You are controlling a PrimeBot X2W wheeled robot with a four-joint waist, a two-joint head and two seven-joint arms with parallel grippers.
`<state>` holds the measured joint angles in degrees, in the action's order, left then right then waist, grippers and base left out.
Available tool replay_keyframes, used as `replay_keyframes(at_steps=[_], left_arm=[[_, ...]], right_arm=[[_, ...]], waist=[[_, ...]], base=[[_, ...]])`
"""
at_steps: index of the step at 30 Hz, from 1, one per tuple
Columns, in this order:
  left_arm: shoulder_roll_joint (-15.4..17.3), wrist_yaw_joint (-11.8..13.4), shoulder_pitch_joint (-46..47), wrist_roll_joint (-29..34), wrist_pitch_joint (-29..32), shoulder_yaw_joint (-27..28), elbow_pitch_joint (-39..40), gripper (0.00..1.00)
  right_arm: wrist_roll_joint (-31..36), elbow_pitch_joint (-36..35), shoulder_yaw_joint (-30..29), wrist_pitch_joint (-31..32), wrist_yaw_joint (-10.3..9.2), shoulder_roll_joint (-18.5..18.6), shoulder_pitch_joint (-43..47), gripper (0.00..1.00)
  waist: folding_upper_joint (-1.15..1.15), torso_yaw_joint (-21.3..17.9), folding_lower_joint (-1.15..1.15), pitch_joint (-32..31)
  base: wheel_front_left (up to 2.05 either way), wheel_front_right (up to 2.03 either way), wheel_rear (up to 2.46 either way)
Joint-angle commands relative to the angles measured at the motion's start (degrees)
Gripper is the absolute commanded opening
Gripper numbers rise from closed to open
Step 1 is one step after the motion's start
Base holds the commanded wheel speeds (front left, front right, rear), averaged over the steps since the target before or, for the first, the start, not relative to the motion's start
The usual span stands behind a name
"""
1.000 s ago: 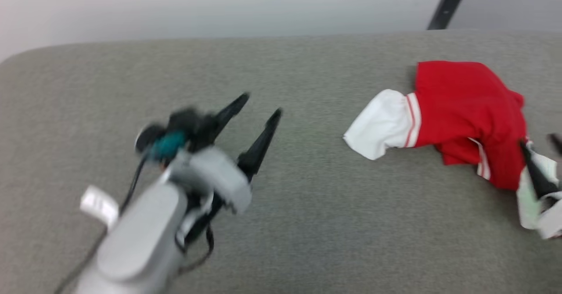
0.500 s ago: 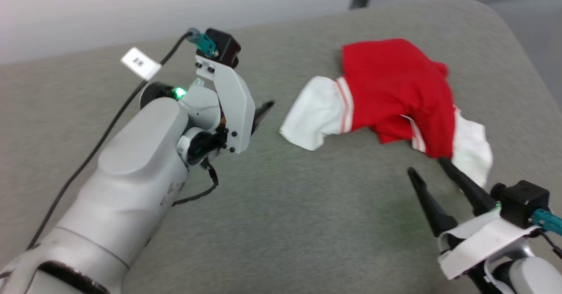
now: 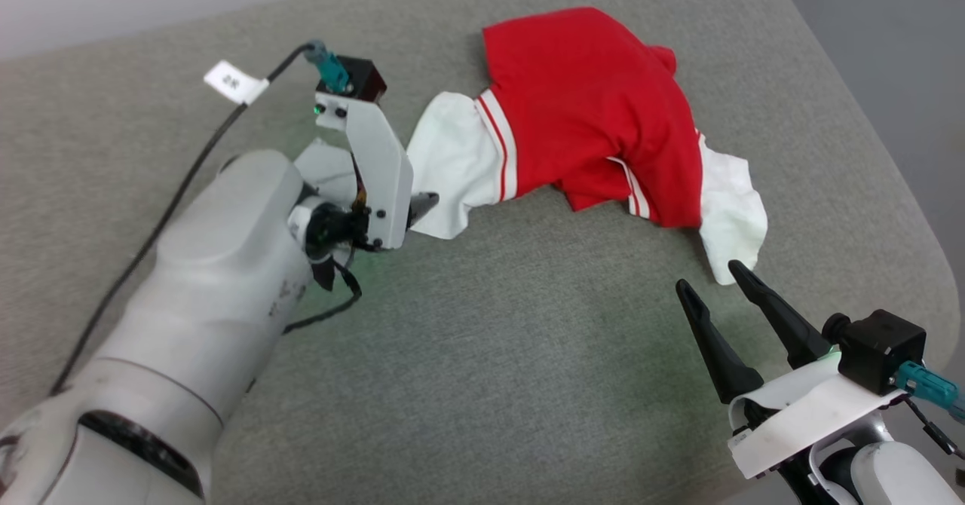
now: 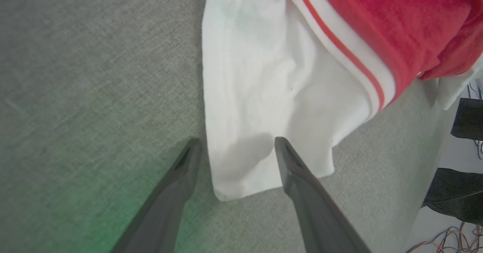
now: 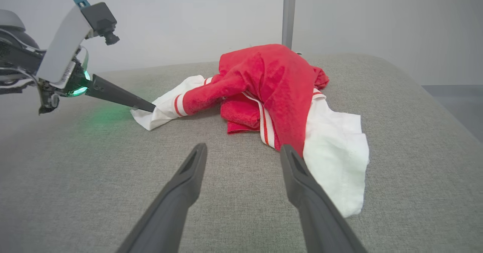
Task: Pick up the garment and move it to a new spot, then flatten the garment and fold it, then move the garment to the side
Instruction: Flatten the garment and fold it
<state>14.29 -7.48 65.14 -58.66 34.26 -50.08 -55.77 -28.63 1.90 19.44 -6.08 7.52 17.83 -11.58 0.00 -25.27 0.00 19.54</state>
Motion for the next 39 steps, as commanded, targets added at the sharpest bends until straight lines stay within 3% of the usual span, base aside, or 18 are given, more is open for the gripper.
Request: replay_keyframes(at_steps=[1,3,4,5,7,17,29,39], left_arm=[[-0.18,0.00,-0.07,-0.61,0.66,-0.83,-0.99,1.00],[-0.80,0.00,-0.31,-1.33,1.19,-1.56,-1.54,1.00],[-1.26,0.00,-0.62,-2.15,1.80,-1.70,-1.49,0.88],[-1.51,0.00,-0.69,-2.71,2.00,-1.81,-1.40,0.50],[-1.88,0.00,-0.69,-4.00,2.34,-2.24,-0.64,0.00],[-0.36,0.00,0.85,-8.15,-5.73,-2.32,3.92,0.00],[9.77,0.00,-6.26,-13.89,-11.74,-0.35,9.80,0.00],[15.95,1.66,-15.89,-15.81,-14.75,0.81,12.14,0.00]], right_arm=[[0.15,0.16,0.13,-0.40,-0.06,-0.43,-0.91,1.00],[0.26,0.21,0.27,-0.53,-0.06,-0.48,-1.19,1.00],[0.24,0.26,0.24,-0.47,-0.06,-0.53,-1.33,1.00],[0.29,0.28,0.29,-0.51,-0.06,-0.41,-1.51,1.00],[0.27,0.26,0.16,-0.56,-0.06,-0.18,-1.78,1.00],[1.30,-1.34,-2.58,1.96,-0.06,2.19,1.22,1.00],[2.97,-7.91,-6.50,9.01,-0.06,3.99,5.68,1.00],[3.19,-11.75,-9.58,12.64,-0.06,3.94,9.16,1.00]], waist=[[0.00,-1.57,0.00,1.78],[0.00,-1.35,0.00,1.91],[0.00,-1.16,0.00,1.95],[0.00,-0.92,0.00,1.96],[0.00,-0.30,0.00,1.82],[0.00,8.02,0.00,-3.06],[0.00,19.60,0.00,-9.51],[0.00,23.02,0.00,-11.18]], base=[[0.00,0.00,0.00],[0.00,0.00,0.00],[0.00,0.00,0.00],[0.00,0.00,0.00],[0.00,0.00,0.00],[0.00,0.00,0.00],[0.00,0.00,0.00],[0.00,0.00,0.00]])
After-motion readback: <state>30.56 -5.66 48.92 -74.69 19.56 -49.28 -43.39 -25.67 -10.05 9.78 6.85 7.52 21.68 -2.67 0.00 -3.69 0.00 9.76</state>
